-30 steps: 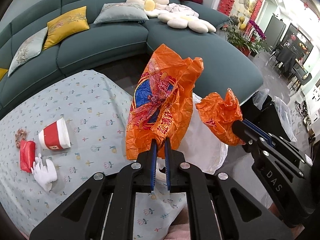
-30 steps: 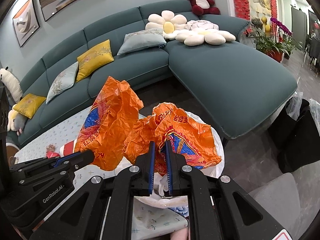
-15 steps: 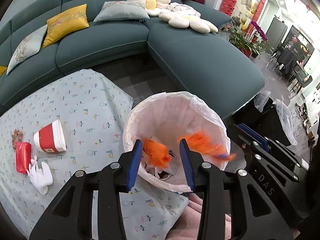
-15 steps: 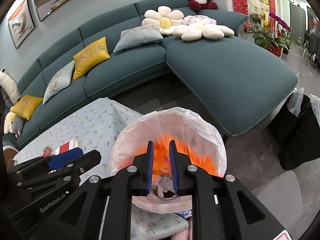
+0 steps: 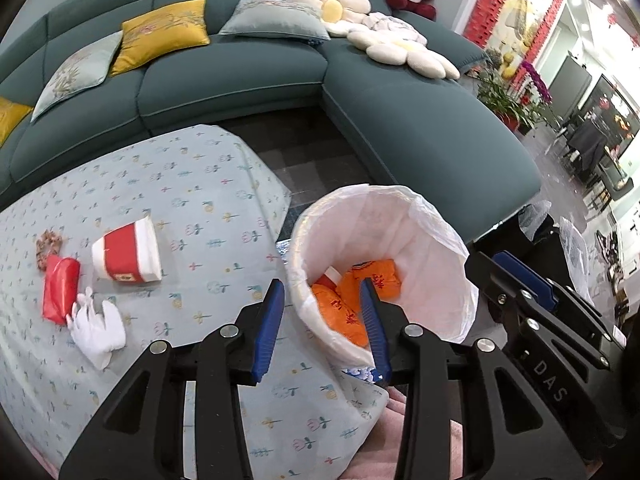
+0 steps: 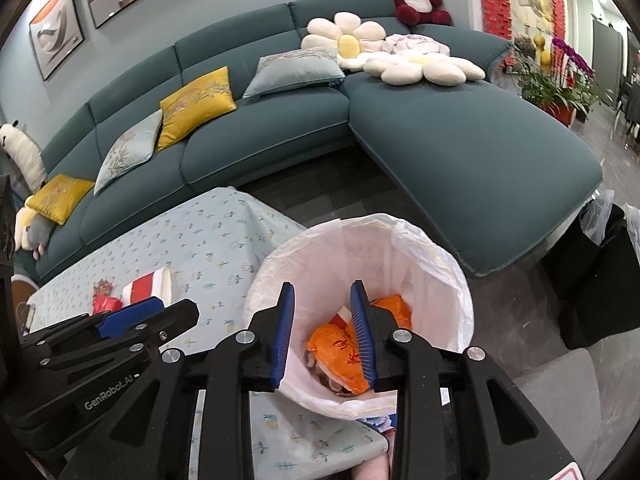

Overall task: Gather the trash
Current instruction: 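Open both tools to drop the orange bag and wrapper into the bin, then move both open tools back toward the red packet and white glove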

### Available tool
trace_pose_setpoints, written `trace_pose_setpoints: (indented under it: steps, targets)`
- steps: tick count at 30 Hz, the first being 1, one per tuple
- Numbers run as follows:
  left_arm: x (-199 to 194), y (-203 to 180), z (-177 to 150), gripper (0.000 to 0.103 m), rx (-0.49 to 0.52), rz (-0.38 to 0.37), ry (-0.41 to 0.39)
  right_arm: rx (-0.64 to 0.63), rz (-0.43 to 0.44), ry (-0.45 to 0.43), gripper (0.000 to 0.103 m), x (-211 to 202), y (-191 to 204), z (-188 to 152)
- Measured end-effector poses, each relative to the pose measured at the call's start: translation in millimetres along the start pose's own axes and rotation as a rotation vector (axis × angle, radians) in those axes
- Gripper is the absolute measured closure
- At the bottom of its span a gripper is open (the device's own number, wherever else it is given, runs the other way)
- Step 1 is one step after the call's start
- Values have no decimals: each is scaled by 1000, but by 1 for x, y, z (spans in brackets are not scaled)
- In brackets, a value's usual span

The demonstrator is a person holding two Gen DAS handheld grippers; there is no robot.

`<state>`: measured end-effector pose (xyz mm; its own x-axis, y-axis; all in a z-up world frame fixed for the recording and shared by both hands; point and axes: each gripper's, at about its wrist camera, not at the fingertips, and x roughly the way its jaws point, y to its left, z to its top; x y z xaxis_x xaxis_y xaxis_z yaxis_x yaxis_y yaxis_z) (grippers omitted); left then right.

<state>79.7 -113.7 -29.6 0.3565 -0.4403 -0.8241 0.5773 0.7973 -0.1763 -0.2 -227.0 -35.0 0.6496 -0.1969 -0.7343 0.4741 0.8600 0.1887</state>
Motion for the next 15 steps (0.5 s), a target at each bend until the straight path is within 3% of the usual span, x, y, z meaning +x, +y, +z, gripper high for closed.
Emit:
trace_pose_setpoints:
  steps: [6, 15]
  targets:
    - [-13, 32, -12, 59, -63, 29, -12, -49, 23, 6, 68, -6, 28, -5]
    - [-32, 85, -26, 59, -147, 71, -25, -115, 63, 26, 68, -8, 74, -15]
